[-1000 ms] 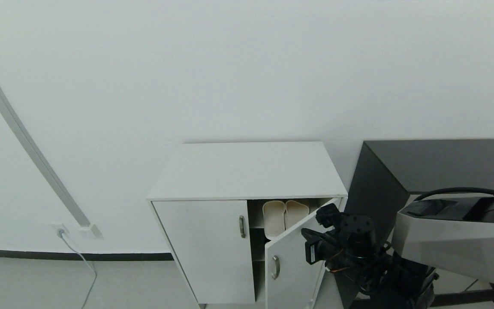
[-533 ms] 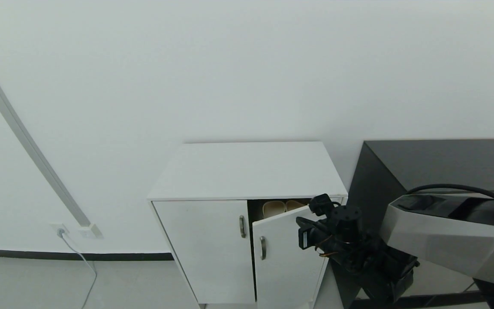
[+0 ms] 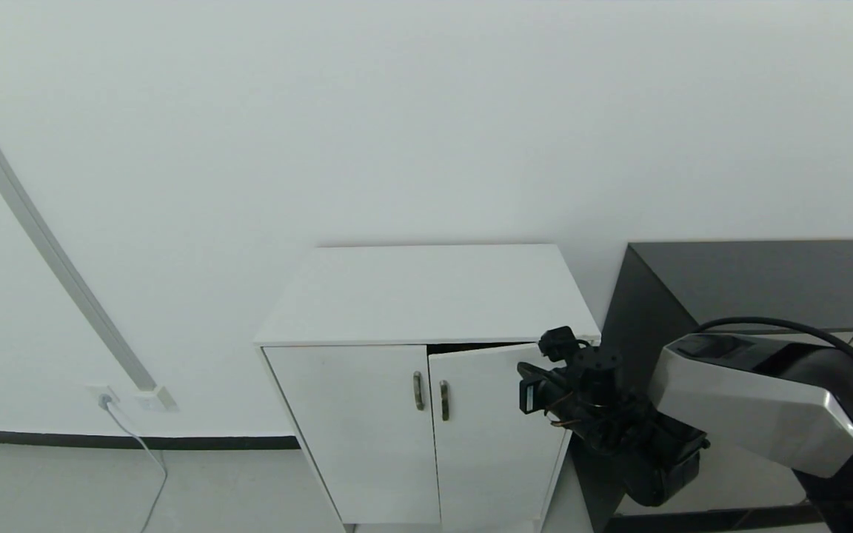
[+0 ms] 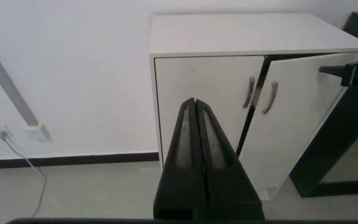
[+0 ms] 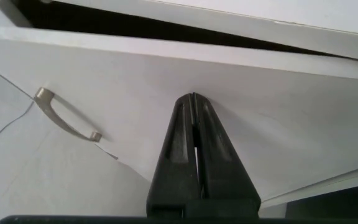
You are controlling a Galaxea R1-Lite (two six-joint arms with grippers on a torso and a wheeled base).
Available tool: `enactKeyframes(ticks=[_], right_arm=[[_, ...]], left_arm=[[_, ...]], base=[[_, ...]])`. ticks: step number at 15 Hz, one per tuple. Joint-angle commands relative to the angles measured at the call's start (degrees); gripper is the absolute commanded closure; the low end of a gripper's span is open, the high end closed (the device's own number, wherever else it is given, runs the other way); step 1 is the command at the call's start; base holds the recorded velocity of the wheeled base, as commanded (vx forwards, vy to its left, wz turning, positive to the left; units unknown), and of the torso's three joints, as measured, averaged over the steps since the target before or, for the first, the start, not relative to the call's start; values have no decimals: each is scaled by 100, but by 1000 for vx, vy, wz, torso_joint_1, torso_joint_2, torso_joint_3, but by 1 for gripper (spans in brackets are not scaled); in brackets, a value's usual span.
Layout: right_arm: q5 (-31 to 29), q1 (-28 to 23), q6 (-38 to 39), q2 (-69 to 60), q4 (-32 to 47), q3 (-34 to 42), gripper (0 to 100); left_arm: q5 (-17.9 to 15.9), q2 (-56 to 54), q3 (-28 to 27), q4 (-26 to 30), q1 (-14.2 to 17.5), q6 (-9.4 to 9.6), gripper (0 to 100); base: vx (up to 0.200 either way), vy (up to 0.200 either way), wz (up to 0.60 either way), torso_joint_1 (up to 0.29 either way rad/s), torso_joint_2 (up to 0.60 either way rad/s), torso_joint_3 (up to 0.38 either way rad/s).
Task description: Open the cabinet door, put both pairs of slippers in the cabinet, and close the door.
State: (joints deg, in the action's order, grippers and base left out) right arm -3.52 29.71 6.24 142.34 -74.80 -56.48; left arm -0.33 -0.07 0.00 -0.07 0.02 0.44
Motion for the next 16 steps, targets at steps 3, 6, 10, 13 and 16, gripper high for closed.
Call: enactKeyframes(ticks=[3,6,10,13,16], right_arm=[[1,-70,0,101,-8,-118,100],[1,-97,0,154,-8,-197,100],[-8,-123,0,215,-8,-276,100],[-8,-132,0,224,-8,-285,100],[-8,-132,0,233,-17,-285,100]], left_arm=[[-2,7,0,-1,-2,0,100],[-2,7,0,-1,-2,0,100],[-2,7,0,-1,-2,0,100],[-2,7,0,-1,6,0,100],[-2,7,0,-1,-2,0,100]], base=[[0,0,0,0,0,0],[0,0,0,0,0,0],[0,0,0,0,0,0],[0,0,0,0,0,0],[0,0,0,0,0,0]])
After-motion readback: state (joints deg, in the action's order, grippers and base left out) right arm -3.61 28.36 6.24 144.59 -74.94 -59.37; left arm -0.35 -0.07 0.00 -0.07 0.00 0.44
